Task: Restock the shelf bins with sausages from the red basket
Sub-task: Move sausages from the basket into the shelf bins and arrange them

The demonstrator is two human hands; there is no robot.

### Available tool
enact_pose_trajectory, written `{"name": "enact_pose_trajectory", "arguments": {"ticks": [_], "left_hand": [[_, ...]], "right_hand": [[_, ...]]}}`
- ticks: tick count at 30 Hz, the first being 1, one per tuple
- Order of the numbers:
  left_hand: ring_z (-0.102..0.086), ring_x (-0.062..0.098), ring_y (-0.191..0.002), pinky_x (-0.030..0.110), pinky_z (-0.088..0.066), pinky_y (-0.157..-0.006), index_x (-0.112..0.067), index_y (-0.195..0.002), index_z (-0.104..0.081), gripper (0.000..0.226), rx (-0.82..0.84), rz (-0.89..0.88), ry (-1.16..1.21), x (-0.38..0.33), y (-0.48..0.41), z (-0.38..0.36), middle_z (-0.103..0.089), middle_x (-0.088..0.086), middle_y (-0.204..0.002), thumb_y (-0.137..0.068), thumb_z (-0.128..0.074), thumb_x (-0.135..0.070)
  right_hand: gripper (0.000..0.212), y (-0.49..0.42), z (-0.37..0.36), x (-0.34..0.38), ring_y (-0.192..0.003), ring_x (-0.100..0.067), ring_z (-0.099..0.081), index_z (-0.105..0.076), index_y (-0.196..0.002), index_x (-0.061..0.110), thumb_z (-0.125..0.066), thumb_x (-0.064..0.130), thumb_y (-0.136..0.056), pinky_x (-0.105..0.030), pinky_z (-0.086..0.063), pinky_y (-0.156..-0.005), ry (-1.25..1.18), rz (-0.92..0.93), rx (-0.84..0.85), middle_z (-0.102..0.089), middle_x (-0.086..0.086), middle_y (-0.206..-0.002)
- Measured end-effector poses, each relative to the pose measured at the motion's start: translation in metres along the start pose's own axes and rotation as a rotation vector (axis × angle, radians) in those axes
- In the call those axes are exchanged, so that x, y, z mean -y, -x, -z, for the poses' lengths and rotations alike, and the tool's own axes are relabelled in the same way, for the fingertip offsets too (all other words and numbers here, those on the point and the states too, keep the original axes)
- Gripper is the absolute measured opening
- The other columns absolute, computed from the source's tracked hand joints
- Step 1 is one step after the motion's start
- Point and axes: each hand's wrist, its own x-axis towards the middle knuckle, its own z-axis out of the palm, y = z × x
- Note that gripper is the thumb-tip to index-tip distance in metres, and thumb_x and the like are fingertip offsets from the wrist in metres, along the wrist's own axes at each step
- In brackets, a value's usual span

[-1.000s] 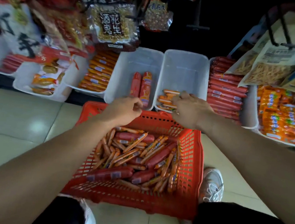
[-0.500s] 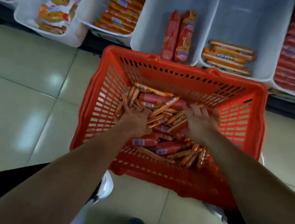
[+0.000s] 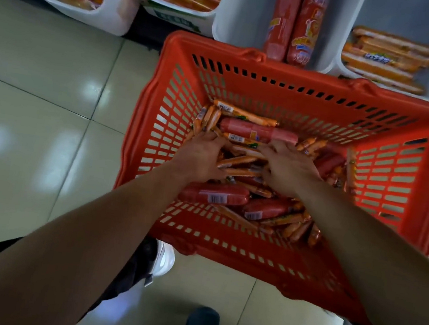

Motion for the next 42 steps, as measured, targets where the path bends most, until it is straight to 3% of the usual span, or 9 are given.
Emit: {"name": "enact_pose_trajectory", "arguments": {"ticks": [5,11,14,20,26,29,35,39,42], "left_hand": [[-0.022,0.028,-0.143,0.041,-0.028,-0.116,-0.022,-0.152,-0.032,0.090,0.041,0.003,-0.135,0.024,0.018,0.000,-0.033,0.005,-0.155,-0.078,-0.074,-0.050],[-0.030,0.037,-0.133,0.043,-0.029,-0.110,-0.024,-0.152,-0.029,0.087,0.078,0.054,-0.180,0.020,0.010,0.010,-0.039,0.008,-0.150,-0.080,-0.074,-0.041],[-0.030,0.037,-0.131,0.043,-0.033,-0.109,-0.024,-0.145,-0.042,0.083,0.133,0.115,-0.188,0.020,0.007,0.012,-0.040,0.008,-0.145,-0.074,-0.076,-0.052],[-0.045,0.029,-0.122,0.042,-0.044,-0.100,-0.020,-0.131,-0.054,0.072,0.138,0.118,-0.092,0.020,0.009,0.013,-0.051,0.006,-0.133,-0.072,-0.082,-0.048],[-0.062,0.018,-0.102,0.037,-0.053,-0.087,-0.027,-0.127,-0.055,0.066,0.200,0.113,0.118,0.018,0.018,0.021,-0.066,-0.006,-0.110,-0.070,-0.086,-0.044],[-0.063,0.014,-0.098,0.037,-0.054,-0.089,-0.028,-0.122,-0.060,0.060,0.227,0.126,0.313,0.020,0.019,0.019,-0.064,-0.008,-0.108,-0.070,-0.088,-0.036],[-0.061,0.014,-0.096,0.035,-0.054,-0.084,-0.028,-0.117,-0.062,0.055,0.154,0.130,0.379,0.023,0.016,0.011,-0.063,-0.009,-0.102,-0.069,-0.089,-0.033],[-0.062,0.011,-0.091,0.026,-0.051,-0.074,-0.023,-0.114,-0.067,0.051,0.110,0.120,0.389,0.022,0.016,0.013,-0.064,-0.010,-0.096,-0.069,-0.090,-0.029],[-0.064,0.008,-0.086,0.022,-0.048,-0.068,-0.026,-0.108,-0.069,0.047,0.014,0.111,0.404,0.022,0.014,0.021,-0.066,-0.010,-0.094,-0.067,-0.091,-0.028]], "right_hand": [[0.087,-0.003,-0.004,0.023,-0.149,-0.029,-0.007,-0.015,-0.156,0.027,-0.065,0.043,-0.087,-0.051,-0.030,-0.114,-0.072,-0.007,-0.030,0.002,-0.002,-0.163],[0.109,-0.015,0.000,0.024,-0.146,-0.028,-0.016,-0.006,-0.158,0.022,-0.071,0.057,-0.078,-0.048,-0.029,-0.115,-0.028,0.025,0.005,-0.008,-0.003,-0.161],[0.114,-0.016,-0.008,0.025,-0.147,-0.028,-0.016,-0.002,-0.159,0.022,-0.072,0.059,-0.077,-0.048,-0.029,-0.115,-0.055,0.028,0.022,-0.004,-0.003,-0.162],[0.109,-0.033,0.022,0.030,-0.139,-0.029,-0.038,-0.029,-0.154,0.019,-0.082,0.059,-0.067,-0.039,-0.043,-0.104,0.051,0.035,0.054,-0.025,-0.007,-0.160],[0.122,-0.028,0.005,0.029,-0.146,-0.029,-0.024,-0.007,-0.159,0.021,-0.082,0.054,-0.068,-0.045,-0.031,-0.114,-0.062,0.003,0.163,-0.014,-0.005,-0.163],[0.112,-0.031,0.002,0.029,-0.136,-0.027,-0.037,-0.027,-0.152,0.021,-0.085,0.053,-0.062,-0.042,-0.037,-0.107,-0.142,-0.006,0.111,-0.035,-0.003,-0.149],[0.082,-0.027,0.013,0.025,-0.109,-0.024,-0.056,-0.050,-0.133,0.022,-0.080,0.058,-0.066,-0.039,-0.050,-0.084,-0.108,0.012,0.095,-0.061,-0.001,-0.119],[0.067,-0.024,0.017,0.026,-0.088,-0.019,-0.056,-0.052,-0.112,0.026,-0.080,0.061,-0.062,-0.032,-0.041,-0.064,-0.077,0.041,0.097,-0.056,0.009,-0.089],[0.065,-0.021,0.026,0.023,-0.078,-0.013,-0.055,-0.051,-0.112,0.024,-0.081,0.056,-0.063,-0.030,-0.042,-0.059,-0.114,0.036,0.084,-0.056,0.009,-0.085]]}}
